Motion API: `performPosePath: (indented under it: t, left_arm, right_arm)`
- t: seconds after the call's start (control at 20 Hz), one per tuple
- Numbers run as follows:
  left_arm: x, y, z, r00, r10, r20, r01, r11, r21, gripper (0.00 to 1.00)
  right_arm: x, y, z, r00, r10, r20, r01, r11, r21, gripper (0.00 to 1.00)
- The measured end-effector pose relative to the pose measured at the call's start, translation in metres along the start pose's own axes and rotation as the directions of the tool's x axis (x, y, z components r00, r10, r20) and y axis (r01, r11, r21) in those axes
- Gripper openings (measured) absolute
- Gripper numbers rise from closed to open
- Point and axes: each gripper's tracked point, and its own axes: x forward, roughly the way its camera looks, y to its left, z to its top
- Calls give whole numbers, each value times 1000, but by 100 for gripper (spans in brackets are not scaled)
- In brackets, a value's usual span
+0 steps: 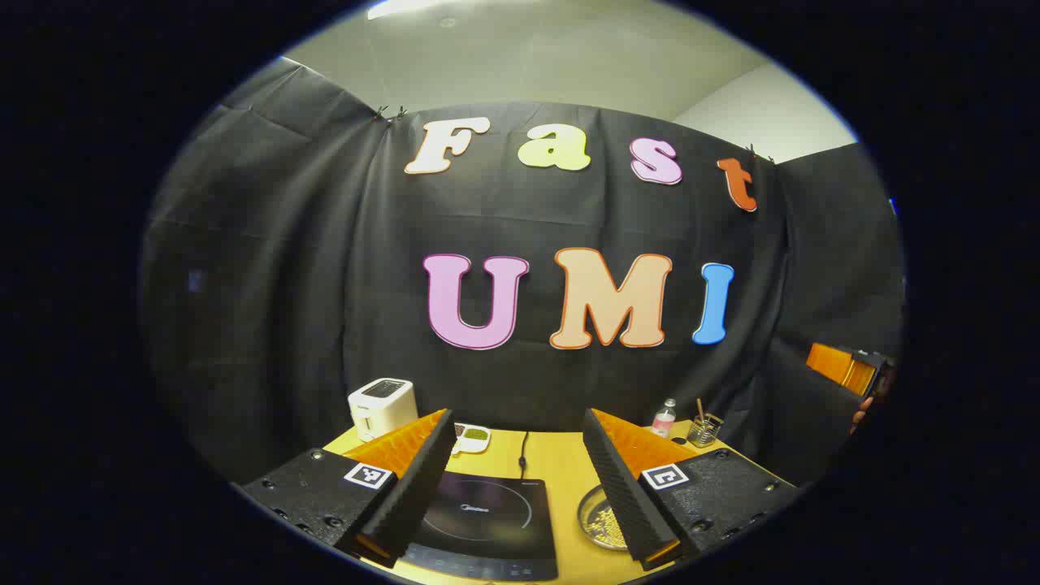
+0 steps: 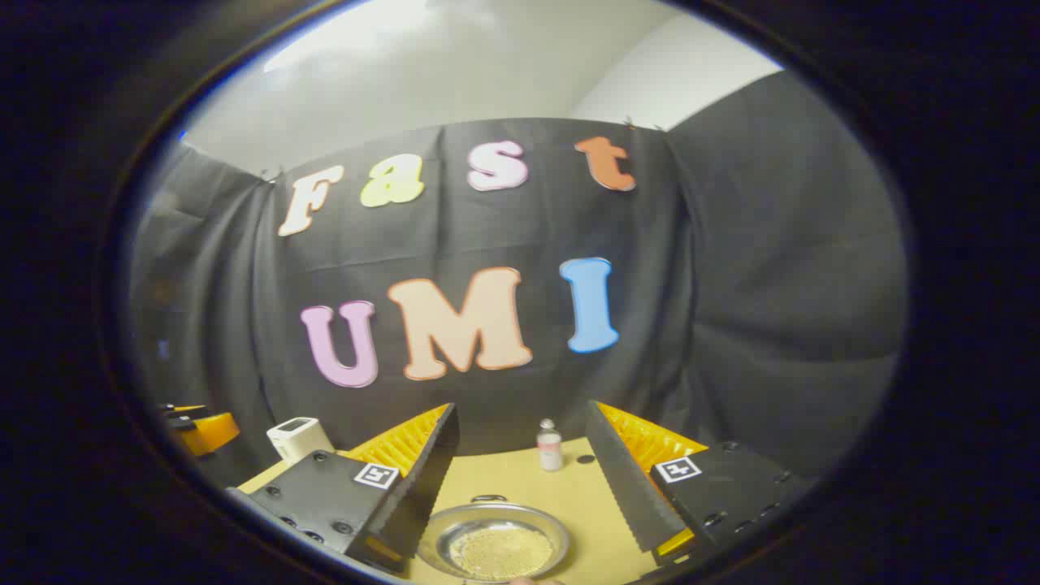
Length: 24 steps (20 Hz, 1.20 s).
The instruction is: First push the handle of the pot to place it horizontally, then grasp the pot with both hands and set it on the induction cooktop.
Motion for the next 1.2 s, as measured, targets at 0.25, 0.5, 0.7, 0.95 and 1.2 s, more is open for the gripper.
performPosePath:
  t: [0.25, 0.5, 0.7, 0.95, 1.2]
  left_arm:
    - [-10, 4, 37, 999, 13, 38, -14, 999, 39, 92]
    - [-8, -26, 50, 1000, -21, 23, 22, 998, -58, 92]
    - [1, -31, 61, 1000, -11, 29, 12, 999, -40, 92]
    - [8, -41, 69, 999, -1, 48, 1, 1000, -4, 92]
    - [11, -35, 60, 999, 26, 26, -26, 999, -32, 92]
  right_arm:
    - [-13, 70, 29, 989, 139, -44, -138, 990, 21, 99]
    - [-12, 65, 30, 987, 148, -57, -150, 988, -41, 97]
    - [-8, 58, 15, 985, 150, -88, -157, 984, -82, 97]
    - [2, 52, 1, 980, 159, -124, -167, 984, -64, 97]
    - [3, 16, -10, 982, 105, -159, -116, 991, -61, 100]
